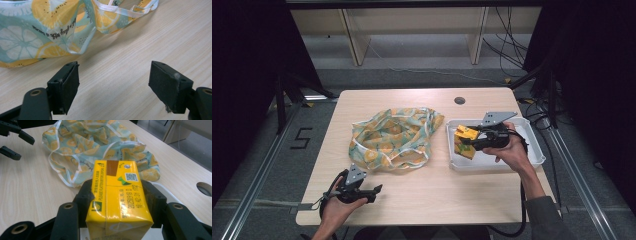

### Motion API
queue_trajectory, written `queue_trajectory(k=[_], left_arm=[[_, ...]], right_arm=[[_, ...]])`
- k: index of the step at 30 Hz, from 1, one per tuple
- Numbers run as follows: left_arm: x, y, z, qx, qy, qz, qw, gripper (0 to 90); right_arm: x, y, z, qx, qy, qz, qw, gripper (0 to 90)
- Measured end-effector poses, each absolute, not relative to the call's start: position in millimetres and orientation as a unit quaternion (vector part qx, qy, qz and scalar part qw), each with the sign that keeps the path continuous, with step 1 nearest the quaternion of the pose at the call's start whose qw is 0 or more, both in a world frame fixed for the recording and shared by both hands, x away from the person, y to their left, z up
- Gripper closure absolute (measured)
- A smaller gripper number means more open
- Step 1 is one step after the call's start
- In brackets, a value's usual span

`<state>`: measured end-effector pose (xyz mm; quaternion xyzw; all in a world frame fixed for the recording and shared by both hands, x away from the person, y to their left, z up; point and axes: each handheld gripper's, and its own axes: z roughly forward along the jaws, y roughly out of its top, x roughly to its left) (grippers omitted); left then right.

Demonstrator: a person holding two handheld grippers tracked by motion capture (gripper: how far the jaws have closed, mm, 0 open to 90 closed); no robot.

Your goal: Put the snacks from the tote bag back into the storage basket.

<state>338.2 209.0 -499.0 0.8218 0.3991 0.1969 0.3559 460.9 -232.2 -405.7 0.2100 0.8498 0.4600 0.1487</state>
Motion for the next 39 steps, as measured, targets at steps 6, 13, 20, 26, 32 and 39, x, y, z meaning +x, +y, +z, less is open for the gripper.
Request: queue_trajectory(k=[6,13,20,26,32,39], left_arm=[[337.8,208.9,-498.6,0.824,0.397,0.199,0.353,23.7],[338.4,209.3,-498.6,0.826,0.392,0.202,0.351,23.7],[338.1,208.2,-499.7,0.824,0.397,0.197,0.353,23.7],[338.2,209.0,-499.1,0.827,0.389,0.202,0.352,23.7],[338.4,208.7,-499.5,0.827,0.391,0.199,0.351,23.7],[338.1,208.4,-499.5,0.828,0.39,0.198,0.351,23.7]], right_arm=[[462.9,-234.6,-411.9,0.214,0.851,0.457,0.144,51.3],[466.3,-237.0,-420.3,0.216,0.855,0.451,0.139,51.3],[467.5,-237.6,-426.5,0.219,0.854,0.452,0.133,51.2],[468.7,-236.2,-431.4,0.209,0.859,0.448,0.131,51.2],[469.4,-232.9,-437.3,0.21,0.861,0.447,0.122,51.2],[471.2,-234.2,-442.6,0.207,0.865,0.44,0.121,51.2]])
